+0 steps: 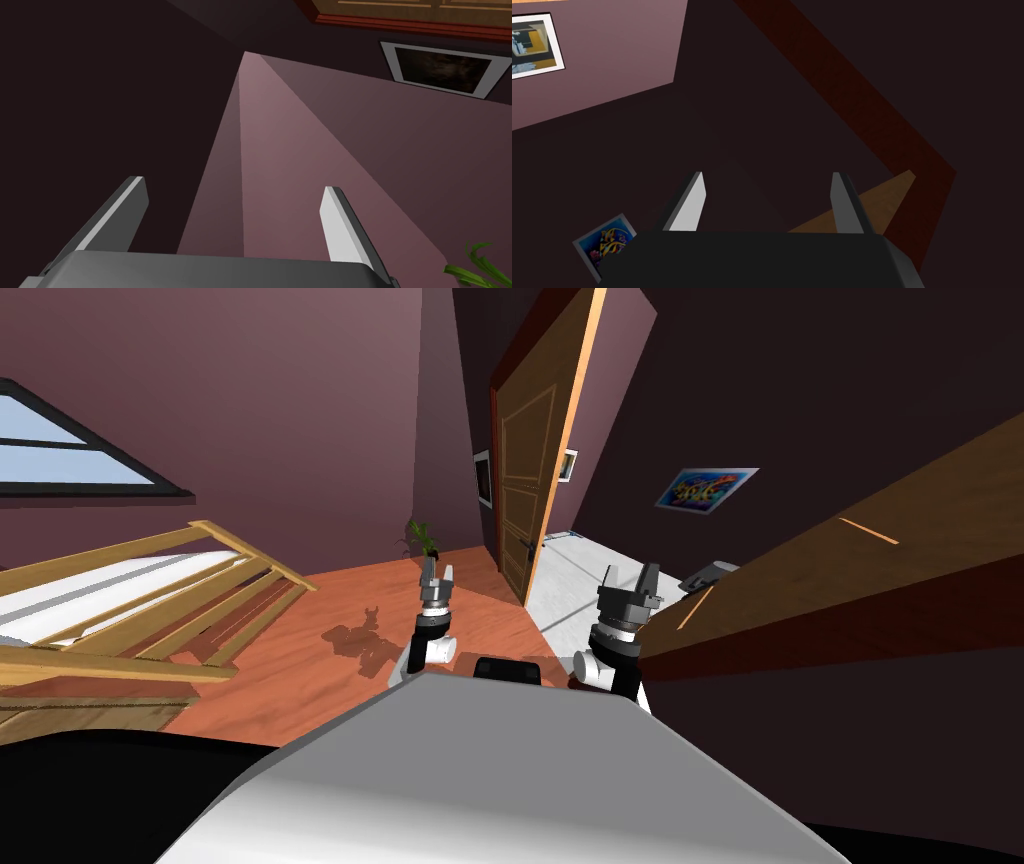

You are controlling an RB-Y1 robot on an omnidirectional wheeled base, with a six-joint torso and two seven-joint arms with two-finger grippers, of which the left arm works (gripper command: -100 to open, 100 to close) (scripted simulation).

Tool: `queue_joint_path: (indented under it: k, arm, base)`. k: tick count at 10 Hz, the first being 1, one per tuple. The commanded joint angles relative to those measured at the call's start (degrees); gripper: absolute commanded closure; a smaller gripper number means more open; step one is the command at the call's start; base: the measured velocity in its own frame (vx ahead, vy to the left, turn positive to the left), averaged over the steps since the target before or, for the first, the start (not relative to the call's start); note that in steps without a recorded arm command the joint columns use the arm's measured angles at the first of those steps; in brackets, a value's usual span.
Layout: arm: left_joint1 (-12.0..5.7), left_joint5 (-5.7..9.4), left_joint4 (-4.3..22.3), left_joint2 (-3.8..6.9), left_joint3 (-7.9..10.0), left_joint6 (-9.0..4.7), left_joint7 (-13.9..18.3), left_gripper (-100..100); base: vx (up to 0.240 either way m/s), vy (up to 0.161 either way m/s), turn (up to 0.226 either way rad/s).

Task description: Push the door open

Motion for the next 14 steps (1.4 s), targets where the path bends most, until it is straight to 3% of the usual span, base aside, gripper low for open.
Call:
queue_joint_path:
  k: [1, 14]
  arm:
    - [-1.08, -0.18, 1.59, 0.35, -0.65, 0.29, 0.46, -100]
    - [-12.88, -1.07, 19.17, 3.72, -5.00, 2.02, 5.66, -100]
  base:
    - [0.087, 0.043, -0.085]
    - [0.086, 0.063, -0.105]
